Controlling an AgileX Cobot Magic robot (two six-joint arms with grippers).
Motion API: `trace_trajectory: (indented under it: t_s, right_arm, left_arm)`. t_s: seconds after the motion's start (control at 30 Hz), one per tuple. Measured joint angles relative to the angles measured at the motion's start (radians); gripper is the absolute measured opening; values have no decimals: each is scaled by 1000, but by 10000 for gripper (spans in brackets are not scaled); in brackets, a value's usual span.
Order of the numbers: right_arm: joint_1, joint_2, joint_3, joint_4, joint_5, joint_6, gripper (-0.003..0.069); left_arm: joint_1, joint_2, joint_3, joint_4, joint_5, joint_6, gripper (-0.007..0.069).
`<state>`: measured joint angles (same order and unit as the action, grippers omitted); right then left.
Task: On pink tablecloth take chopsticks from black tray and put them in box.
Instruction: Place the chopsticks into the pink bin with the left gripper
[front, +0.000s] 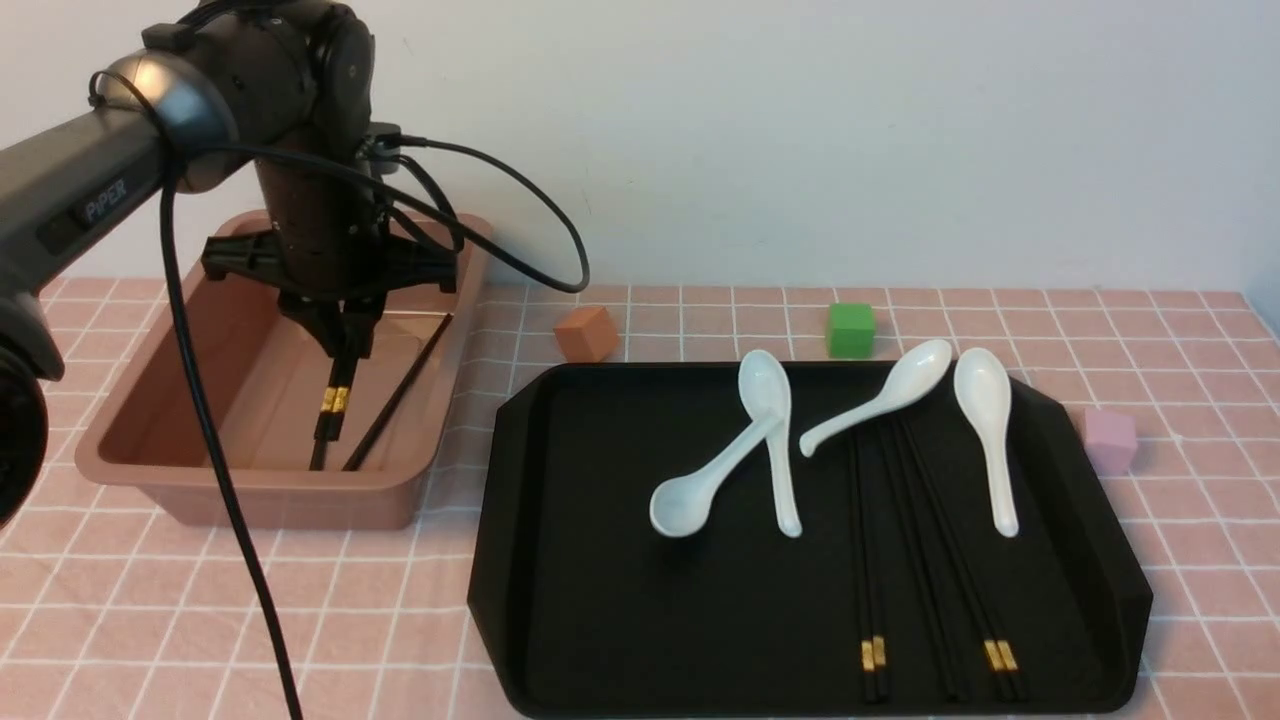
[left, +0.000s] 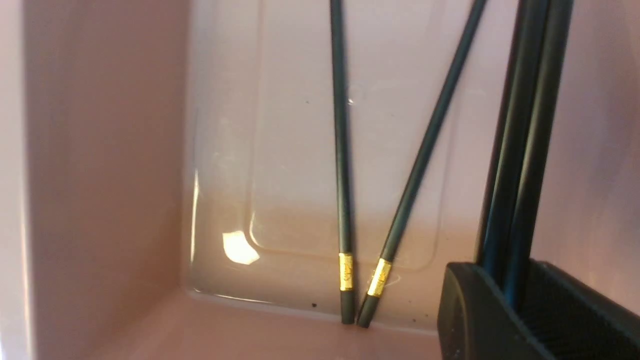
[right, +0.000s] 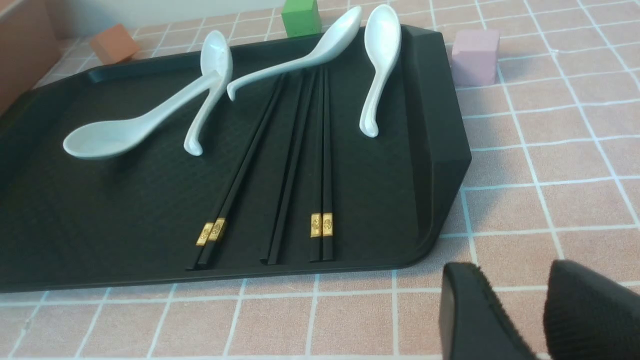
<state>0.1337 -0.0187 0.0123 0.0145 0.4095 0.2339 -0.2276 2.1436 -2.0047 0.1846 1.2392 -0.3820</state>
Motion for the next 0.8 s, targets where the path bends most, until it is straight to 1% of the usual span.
trace_trajectory:
  t_s: [0.13,0.23,0.4,0.43,0.47,0.53,0.7,0.8]
  right_arm:
    - [0,0,0,0,0,0,240]
    - [0,0,0,0,0,0,240]
    - [0,0,0,0,0,0,240]
    - [0,0,0,0,0,0,240]
    - [0,0,0,0,0,0,240]
    - [0,0,0,0,0,0,240]
    - [0,0,0,0,0,0,240]
    - [0,0,0,0,0,0,240]
  left_arm:
    - [0,0,0,4,0,2,111]
    - [0,0,0,13,0,5,128]
    - [6,0,0,15,0,7,217]
    - [5,0,0,15,0,7,221]
    - [6,0,0,15,0,7,249]
    - [6,-1,0,10,0,7,274]
    - [8,-36,1,-46,0,7,283]
    - [8,-137,8,-119,0,11,227]
